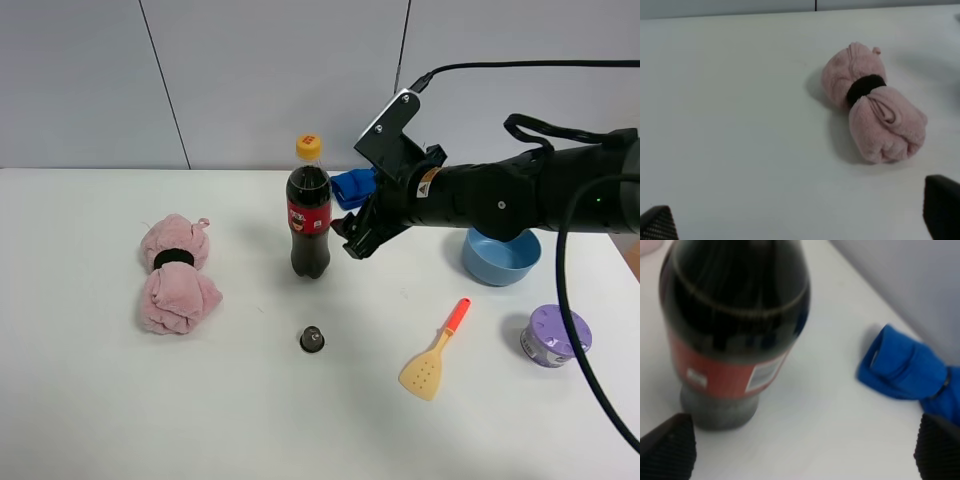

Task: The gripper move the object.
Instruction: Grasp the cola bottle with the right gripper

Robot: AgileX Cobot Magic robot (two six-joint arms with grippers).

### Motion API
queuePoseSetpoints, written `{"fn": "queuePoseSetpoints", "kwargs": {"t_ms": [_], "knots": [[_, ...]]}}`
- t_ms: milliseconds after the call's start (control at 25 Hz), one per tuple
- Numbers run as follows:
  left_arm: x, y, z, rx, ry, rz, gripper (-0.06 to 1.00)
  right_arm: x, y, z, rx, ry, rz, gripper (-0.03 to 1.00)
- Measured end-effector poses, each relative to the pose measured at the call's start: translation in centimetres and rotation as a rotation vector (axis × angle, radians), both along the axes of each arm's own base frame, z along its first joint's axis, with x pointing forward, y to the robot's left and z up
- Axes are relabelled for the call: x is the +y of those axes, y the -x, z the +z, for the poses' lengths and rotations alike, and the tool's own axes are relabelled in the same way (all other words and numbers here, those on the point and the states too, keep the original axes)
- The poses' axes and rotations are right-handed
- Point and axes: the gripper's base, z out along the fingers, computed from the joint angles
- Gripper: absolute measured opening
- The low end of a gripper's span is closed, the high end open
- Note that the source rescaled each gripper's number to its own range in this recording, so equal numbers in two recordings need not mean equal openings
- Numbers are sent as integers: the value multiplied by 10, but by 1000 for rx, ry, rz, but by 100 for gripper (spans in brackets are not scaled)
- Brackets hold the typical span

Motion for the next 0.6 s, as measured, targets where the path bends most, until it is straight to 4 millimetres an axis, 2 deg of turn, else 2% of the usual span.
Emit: {"fn": "queuePoseSetpoints", "kwargs": {"t_ms": [360,600], "knots": [[0,0,0,0,0,0,100,-1,5,-6,60,65,51,65],[0,0,0,0,0,0,100,3,8,-6,90,12,61,65]]}}
